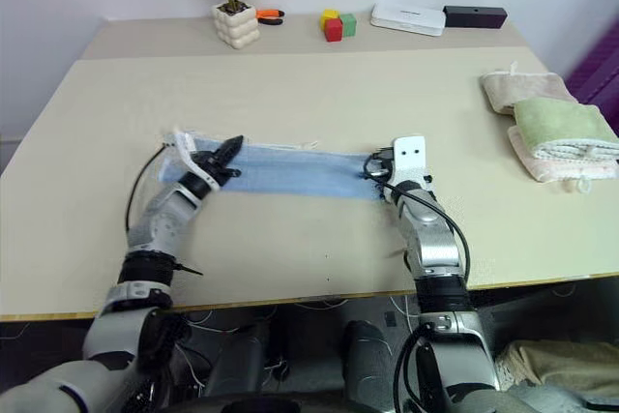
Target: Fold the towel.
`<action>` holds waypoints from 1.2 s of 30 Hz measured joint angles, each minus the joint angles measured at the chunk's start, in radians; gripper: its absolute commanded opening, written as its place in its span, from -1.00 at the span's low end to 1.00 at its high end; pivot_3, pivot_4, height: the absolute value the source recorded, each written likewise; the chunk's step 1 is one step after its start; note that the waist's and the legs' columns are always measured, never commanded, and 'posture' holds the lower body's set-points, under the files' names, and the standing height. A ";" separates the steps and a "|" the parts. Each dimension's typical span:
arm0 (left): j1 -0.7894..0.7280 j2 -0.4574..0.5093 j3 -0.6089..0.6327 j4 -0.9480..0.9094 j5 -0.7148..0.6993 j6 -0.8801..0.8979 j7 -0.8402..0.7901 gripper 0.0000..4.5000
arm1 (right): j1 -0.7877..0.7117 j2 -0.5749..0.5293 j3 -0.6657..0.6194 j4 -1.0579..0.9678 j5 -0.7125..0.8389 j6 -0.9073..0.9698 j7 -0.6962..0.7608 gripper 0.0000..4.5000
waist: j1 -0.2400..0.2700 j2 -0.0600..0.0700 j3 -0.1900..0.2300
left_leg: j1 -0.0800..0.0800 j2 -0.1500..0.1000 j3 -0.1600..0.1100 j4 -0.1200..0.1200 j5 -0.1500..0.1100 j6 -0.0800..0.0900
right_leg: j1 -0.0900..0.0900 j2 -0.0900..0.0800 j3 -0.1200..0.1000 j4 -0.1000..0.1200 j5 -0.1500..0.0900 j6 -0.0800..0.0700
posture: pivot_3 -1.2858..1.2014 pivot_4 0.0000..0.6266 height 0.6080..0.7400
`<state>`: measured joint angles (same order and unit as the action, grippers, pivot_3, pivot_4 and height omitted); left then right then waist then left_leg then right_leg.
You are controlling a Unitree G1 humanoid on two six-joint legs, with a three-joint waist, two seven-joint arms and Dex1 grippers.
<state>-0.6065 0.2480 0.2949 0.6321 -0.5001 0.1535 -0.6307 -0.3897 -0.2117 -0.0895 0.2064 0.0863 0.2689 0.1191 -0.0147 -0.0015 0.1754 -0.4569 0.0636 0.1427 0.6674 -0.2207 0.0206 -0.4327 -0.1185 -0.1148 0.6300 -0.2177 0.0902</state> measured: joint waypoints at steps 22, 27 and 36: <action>0.014 0.209 0.028 0.021 0.008 -0.030 -0.351 0.98 | 0.086 -0.119 -0.283 -0.292 0.444 0.325 0.176 1.00 | 0.005 -0.003 -0.003 | 0.001 0.000 -0.006 -0.001 -0.002 0.003 | 0.003 0.000 0.000 -0.002 0.000 0.000 | 0.03 -0.52 1.00; 0.017 0.256 -0.029 -0.085 -0.002 0.024 -0.504 0.98 | 0.193 -0.133 -0.443 -0.438 0.715 0.578 0.117 1.00 | 0.004 -0.003 -0.003 | 0.001 0.000 -0.006 -0.001 -0.003 0.004 | 0.002 0.000 0.000 -0.002 0.000 -0.001 | 0.03 -0.52 1.00; 0.015 0.293 -0.088 -0.201 -0.046 0.094 -0.730 0.98 | 0.364 -0.126 -0.598 -0.556 1.142 0.798 -0.124 1.00 | 0.004 -0.003 -0.003 | 0.001 0.000 -0.006 -0.001 -0.003 0.005 | 0.002 0.000 0.000 -0.002 0.000 -0.001 | 0.03 -0.52 1.00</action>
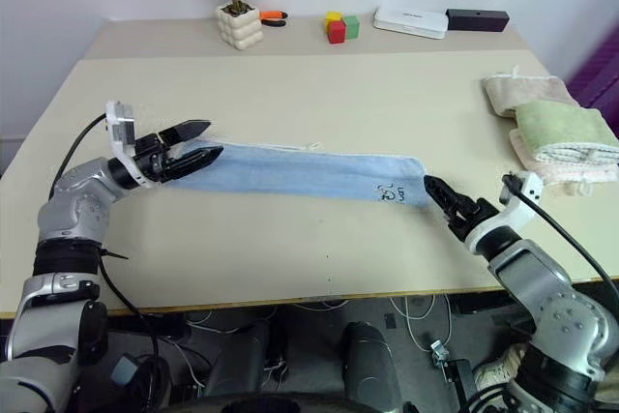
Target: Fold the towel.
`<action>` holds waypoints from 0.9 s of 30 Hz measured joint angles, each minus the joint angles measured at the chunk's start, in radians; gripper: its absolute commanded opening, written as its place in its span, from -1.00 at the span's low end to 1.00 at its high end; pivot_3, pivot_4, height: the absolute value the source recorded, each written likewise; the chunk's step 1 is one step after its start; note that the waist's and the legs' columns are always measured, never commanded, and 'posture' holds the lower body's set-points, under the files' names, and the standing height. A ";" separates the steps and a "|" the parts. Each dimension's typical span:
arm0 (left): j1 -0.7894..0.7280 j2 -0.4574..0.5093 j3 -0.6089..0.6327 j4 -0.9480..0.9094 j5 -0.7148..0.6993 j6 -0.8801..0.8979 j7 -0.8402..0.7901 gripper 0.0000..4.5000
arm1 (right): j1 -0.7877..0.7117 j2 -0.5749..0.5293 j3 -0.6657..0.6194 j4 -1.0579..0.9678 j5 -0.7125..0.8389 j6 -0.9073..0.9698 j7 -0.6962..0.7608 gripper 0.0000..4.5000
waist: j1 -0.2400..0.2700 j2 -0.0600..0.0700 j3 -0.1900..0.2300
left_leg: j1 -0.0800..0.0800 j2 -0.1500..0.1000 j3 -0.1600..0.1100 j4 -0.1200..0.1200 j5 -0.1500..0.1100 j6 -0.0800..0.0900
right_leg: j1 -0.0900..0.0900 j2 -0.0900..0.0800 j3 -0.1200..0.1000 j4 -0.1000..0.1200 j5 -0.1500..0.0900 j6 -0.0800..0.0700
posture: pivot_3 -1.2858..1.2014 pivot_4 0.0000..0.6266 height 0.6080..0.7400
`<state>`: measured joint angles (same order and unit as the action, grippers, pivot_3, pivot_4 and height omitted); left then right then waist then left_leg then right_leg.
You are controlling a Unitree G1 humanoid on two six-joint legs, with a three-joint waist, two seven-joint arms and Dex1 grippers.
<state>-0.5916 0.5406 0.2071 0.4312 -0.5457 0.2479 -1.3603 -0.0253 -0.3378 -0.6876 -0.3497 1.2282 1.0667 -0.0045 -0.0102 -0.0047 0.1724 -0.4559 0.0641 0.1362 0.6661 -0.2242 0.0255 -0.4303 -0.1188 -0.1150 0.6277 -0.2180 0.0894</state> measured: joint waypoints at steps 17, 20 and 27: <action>0.083 -0.027 -0.031 -0.164 -0.034 0.045 0.027 0.98 | -0.017 0.033 0.130 0.143 0.238 -0.135 -0.188 1.00 | -0.002 0.000 0.000 | 0.001 0.000 0.000 0.000 0.000 0.000 | 0.000 0.000 0.001 0.000 0.000 0.000 | 0.03 -0.52 1.00; 0.097 -0.014 -0.025 -0.191 -0.039 0.050 0.042 1.00 | -0.075 0.033 0.152 0.210 0.199 -0.173 -0.160 0.89 | -0.005 -0.001 -0.001 | 0.002 0.000 0.000 0.000 0.000 0.000 | 0.001 0.000 0.001 -0.001 0.000 0.000 | 0.03 -0.52 1.00; 0.129 -0.009 -0.014 -0.226 -0.054 0.050 0.090 1.00 | -0.223 0.051 0.177 0.392 0.068 -0.274 -0.144 -0.53 | -0.003 -0.001 -0.001 | 0.002 0.001 0.000 0.000 0.000 0.001 | 0.002 0.000 0.001 -0.003 0.000 0.000 | 0.03 -0.52 1.00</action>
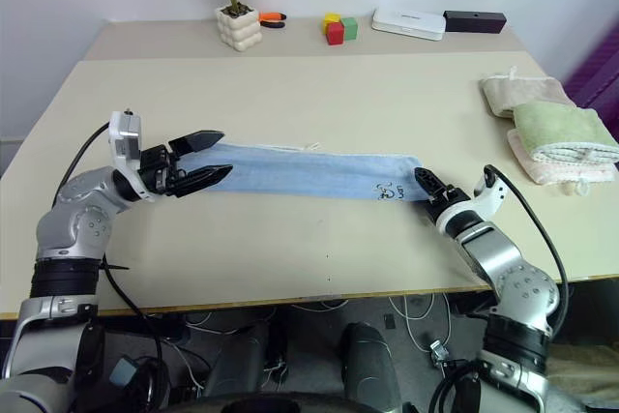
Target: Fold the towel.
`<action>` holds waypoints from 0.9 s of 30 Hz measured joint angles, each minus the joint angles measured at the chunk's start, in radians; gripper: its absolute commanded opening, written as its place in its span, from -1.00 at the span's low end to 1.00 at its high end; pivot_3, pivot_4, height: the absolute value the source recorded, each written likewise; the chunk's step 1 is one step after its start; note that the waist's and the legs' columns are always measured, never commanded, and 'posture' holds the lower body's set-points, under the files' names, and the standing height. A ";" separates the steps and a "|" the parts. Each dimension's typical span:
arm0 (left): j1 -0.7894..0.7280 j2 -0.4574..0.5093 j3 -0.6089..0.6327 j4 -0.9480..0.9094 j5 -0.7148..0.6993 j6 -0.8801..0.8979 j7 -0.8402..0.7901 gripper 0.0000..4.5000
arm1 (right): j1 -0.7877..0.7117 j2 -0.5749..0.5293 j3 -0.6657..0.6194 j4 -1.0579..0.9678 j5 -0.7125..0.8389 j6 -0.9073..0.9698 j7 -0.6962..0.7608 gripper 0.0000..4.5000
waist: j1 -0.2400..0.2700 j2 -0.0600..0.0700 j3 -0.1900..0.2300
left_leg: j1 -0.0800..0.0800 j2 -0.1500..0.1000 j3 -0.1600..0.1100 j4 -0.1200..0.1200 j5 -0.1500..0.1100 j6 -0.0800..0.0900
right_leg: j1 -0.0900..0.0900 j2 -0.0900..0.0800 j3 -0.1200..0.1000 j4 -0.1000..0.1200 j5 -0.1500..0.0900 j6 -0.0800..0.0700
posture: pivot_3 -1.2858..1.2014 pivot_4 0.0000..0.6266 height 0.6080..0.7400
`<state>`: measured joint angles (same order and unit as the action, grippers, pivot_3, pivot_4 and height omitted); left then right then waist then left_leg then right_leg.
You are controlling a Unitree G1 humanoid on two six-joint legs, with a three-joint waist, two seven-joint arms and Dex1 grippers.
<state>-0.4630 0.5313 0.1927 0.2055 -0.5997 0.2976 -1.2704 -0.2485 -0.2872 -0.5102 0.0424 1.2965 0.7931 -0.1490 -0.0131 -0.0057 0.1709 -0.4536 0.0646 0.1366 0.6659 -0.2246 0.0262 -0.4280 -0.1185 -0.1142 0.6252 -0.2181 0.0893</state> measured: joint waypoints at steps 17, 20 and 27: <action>-0.004 -0.021 0.008 0.033 0.002 -0.062 0.032 1.00 | -0.094 -0.206 0.019 0.057 -0.150 0.059 0.064 -0.98 | 0.002 -0.001 -0.001 | -0.001 0.000 0.001 -0.001 0.000 0.001 | -0.001 0.000 0.000 -0.001 0.000 0.000 | 0.03 -0.52 1.00; -0.025 -0.023 0.007 0.044 0.002 -0.077 0.031 1.00 | -0.102 -0.305 0.065 0.074 -0.251 0.065 0.162 -0.98 | 0.001 -0.001 -0.001 | -0.001 -0.001 0.001 -0.001 0.000 0.001 | -0.001 0.000 0.000 -0.001 0.000 0.000 | 0.03 -0.52 1.00; -0.025 -0.024 -0.001 0.069 0.011 -0.093 0.031 1.00 | -0.114 -0.425 0.259 0.012 -0.515 0.027 0.325 -0.98 | 0.000 0.000 -0.001 | -0.001 0.000 0.001 -0.001 0.000 0.001 | -0.002 0.000 0.000 -0.001 0.000 0.000 | 0.03 -0.52 1.00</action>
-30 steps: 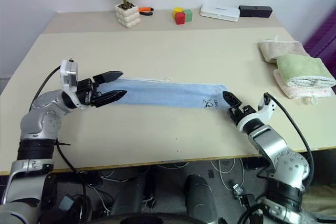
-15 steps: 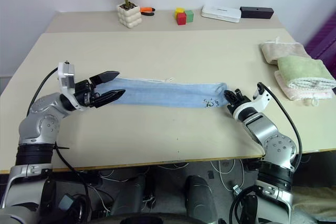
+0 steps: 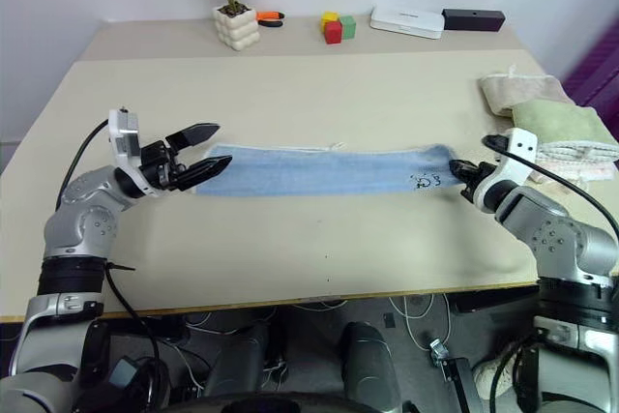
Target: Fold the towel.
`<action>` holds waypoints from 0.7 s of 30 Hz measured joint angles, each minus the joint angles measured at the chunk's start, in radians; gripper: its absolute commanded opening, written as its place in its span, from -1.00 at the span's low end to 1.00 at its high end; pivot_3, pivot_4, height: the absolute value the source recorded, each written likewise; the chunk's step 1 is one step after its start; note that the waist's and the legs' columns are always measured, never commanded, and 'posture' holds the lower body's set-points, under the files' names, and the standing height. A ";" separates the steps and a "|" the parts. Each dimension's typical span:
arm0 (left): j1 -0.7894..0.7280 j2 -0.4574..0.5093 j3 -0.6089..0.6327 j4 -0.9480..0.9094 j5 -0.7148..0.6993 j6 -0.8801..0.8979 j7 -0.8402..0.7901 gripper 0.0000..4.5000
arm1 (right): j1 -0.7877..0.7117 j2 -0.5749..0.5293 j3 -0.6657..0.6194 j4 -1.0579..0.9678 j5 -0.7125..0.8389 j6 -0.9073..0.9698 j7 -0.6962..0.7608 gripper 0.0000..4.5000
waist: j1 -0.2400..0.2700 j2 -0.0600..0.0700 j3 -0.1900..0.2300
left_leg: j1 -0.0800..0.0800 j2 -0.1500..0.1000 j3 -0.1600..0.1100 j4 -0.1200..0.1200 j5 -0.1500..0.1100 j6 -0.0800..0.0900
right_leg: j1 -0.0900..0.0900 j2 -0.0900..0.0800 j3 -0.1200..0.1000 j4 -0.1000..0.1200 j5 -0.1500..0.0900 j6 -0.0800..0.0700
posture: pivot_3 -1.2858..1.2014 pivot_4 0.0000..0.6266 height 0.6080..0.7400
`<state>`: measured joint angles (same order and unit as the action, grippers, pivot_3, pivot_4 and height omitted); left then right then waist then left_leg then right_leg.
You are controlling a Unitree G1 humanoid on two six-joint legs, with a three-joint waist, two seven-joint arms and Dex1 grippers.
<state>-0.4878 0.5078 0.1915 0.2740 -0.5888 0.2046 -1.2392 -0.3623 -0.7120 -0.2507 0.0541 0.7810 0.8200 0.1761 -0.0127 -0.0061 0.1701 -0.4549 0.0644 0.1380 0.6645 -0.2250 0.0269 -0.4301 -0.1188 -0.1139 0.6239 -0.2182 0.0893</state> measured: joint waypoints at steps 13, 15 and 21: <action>0.018 -0.006 0.000 -0.023 0.000 -0.002 0.023 1.00 | -0.130 0.238 0.281 -0.280 -0.100 0.123 0.012 -0.98 | 0.005 0.000 0.000 | -0.007 0.001 -0.001 0.001 0.000 0.000 | -0.004 0.000 -0.001 0.000 0.000 0.000 | 0.03 -0.52 1.00; 0.025 -0.005 0.001 -0.032 0.000 -0.002 0.027 1.00 | -0.133 0.272 0.288 -0.277 -0.114 0.133 0.008 -0.98 | 0.004 0.000 0.000 | -0.007 0.000 -0.001 0.002 0.000 0.000 | -0.005 0.000 -0.001 0.000 0.000 0.000 | 0.03 -0.52 1.00; 0.045 -0.005 0.004 -0.069 -0.002 0.000 0.045 1.00 | -0.191 0.402 0.358 -0.218 -0.194 0.125 0.013 -0.98 | -0.003 0.000 0.000 | -0.006 0.000 0.000 0.001 0.001 -0.001 | -0.007 0.001 0.000 0.003 0.000 0.000 | 0.03 -0.52 1.00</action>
<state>-0.4424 0.5025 0.1954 0.2046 -0.5908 0.2044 -1.1939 -0.5532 -0.3103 0.1075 -0.1638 0.5868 0.9451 0.1891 -0.0154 -0.0061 0.1701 -0.4613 0.0647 0.1381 0.6654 -0.2243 0.0259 -0.4368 -0.1182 -0.1144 0.6273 -0.2180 0.0894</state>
